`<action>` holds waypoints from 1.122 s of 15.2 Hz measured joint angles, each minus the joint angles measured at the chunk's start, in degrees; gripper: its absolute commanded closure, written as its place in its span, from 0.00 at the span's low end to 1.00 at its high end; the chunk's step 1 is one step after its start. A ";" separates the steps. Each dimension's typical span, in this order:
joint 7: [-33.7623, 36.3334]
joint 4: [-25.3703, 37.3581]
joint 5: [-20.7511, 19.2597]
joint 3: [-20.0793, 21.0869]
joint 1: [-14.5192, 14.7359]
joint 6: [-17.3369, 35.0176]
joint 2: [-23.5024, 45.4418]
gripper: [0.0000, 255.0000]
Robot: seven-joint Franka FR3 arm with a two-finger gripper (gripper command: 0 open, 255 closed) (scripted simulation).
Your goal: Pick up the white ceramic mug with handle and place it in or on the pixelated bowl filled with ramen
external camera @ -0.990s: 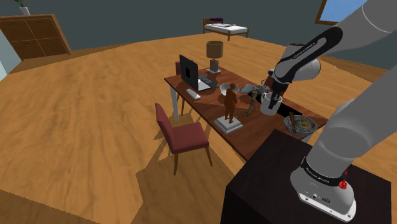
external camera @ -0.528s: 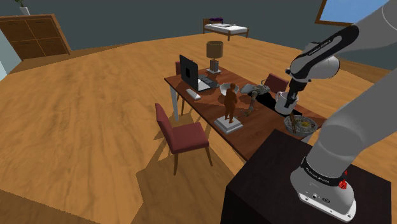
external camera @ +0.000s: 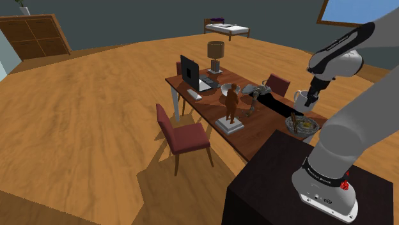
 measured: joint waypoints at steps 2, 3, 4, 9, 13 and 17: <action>-4.26 2.14 2.21 -3.77 1.59 -0.07 2.12 1.00; -5.38 2.19 3.01 -4.86 2.25 0.54 2.90 1.00; -6.39 2.18 4.03 -5.93 3.18 1.29 3.86 1.00; -13.17 1.27 12.74 -12.49 10.22 6.21 10.28 1.00; -26.55 1.63 30.75 -15.81 15.89 8.07 20.34 1.00; -36.83 2.11 45.06 -7.10 9.17 9.14 27.42 1.00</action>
